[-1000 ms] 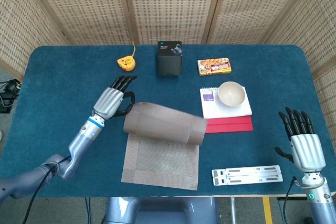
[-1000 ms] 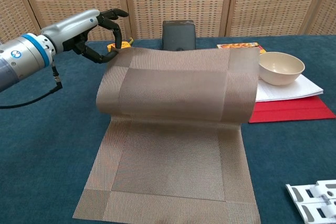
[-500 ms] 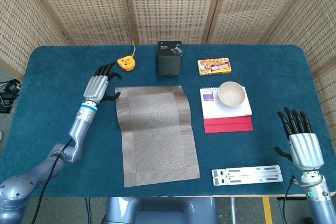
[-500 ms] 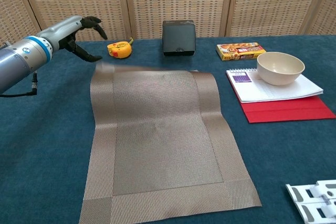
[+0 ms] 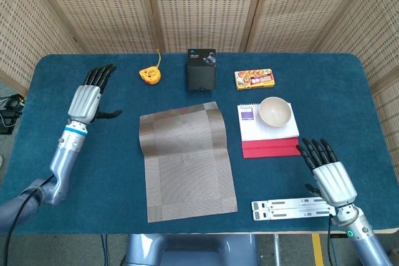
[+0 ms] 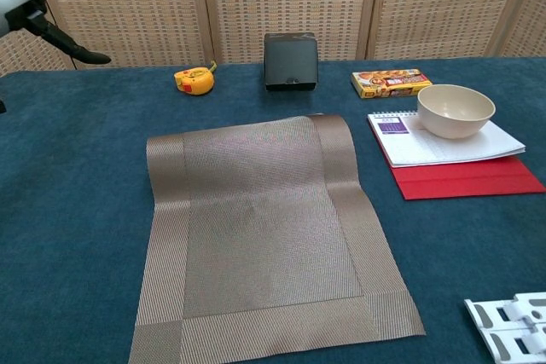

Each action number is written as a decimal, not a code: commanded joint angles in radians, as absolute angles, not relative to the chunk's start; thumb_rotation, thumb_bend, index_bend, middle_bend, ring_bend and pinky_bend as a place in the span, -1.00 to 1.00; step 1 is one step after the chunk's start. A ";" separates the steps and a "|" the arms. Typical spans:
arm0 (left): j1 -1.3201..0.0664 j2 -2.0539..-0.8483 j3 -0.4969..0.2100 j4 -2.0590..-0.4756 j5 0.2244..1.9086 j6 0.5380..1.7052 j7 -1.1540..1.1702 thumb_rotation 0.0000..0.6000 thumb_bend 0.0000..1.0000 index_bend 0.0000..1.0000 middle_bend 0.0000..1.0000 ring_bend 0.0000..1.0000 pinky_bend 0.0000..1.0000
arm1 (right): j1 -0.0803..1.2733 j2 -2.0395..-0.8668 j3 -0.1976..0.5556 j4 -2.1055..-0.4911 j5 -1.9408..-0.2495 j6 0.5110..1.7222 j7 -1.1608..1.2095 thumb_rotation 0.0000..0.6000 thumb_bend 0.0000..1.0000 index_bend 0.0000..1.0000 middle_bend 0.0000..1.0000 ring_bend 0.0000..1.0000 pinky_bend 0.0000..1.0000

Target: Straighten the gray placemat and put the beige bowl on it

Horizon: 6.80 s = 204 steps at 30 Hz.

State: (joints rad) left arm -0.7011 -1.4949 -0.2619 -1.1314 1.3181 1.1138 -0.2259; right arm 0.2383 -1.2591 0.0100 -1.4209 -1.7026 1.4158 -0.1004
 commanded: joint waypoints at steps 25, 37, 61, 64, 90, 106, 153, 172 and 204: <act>-0.391 -1.100 -0.153 -1.735 1.223 1.271 0.099 1.00 -1.00 -1.00 -1.00 -1.00 -1.00 | 0.531 -1.453 -0.103 -1.482 -1.931 1.023 -0.237 1.00 -1.00 -0.76 -1.00 -1.00 -1.00; -0.388 -1.097 -0.158 -1.728 1.223 1.254 0.084 1.00 -1.00 -1.00 -1.00 -1.00 -1.00 | 0.558 -1.511 -0.095 -1.456 -1.876 0.989 -0.240 1.00 -1.00 -0.72 -1.00 -1.00 -1.00; -0.382 -1.089 -0.161 -1.736 1.242 1.237 0.060 1.00 -1.00 -1.00 -1.00 -1.00 -1.00 | 0.612 -1.613 -0.044 -1.402 -1.798 0.982 -0.304 1.00 -0.93 -0.70 -1.00 -1.00 -1.00; -0.380 -1.087 -0.160 -1.737 1.246 1.238 0.057 1.00 -1.00 -1.00 -1.00 -1.00 -1.00 | 0.619 -1.619 -0.046 -1.393 -1.794 0.979 -0.302 1.00 -0.57 -0.69 -1.00 -1.00 -1.00; -0.377 -1.087 -0.157 -1.741 1.265 1.232 0.055 1.00 -1.00 -1.00 -1.00 -1.00 -1.00 | 0.645 -1.578 -0.098 -1.343 -1.806 1.001 -0.294 1.00 0.19 -0.03 -1.00 -1.00 -1.00; -0.377 -1.088 -0.156 -1.744 1.270 1.230 0.055 1.00 -1.00 -1.00 -1.00 -1.00 -1.00 | 0.656 -1.611 -0.136 -1.276 -1.874 1.086 -0.192 1.00 0.29 0.36 -1.00 -1.00 -1.00; -0.382 -1.095 -0.139 -1.750 1.304 1.216 0.062 1.00 -1.00 -1.00 -1.00 -1.00 -1.00 | 0.760 -1.233 -0.173 -0.912 -2.128 1.168 -0.522 1.00 0.14 0.35 -1.00 -1.00 -1.00; -0.414 -1.148 -0.128 -1.704 1.310 1.182 0.129 1.00 -1.00 -1.00 -1.00 -1.00 -1.00 | 0.464 -1.221 -0.024 -1.054 -1.766 1.477 -0.319 1.00 -1.00 -1.00 -1.00 -1.00 -1.00; -0.825 -1.658 -0.029 -1.038 1.691 0.901 0.022 1.00 -0.99 -0.62 -1.00 -1.00 -1.00 | 0.245 -1.310 0.058 -1.292 -1.537 1.535 -0.056 1.00 -1.00 -1.00 -1.00 -1.00 -1.00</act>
State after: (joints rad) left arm -0.8124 -1.6429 -0.0359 -1.0560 1.6845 0.9073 0.0199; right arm 0.2458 -1.3108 0.0573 -1.2919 -1.5354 1.5353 -0.0571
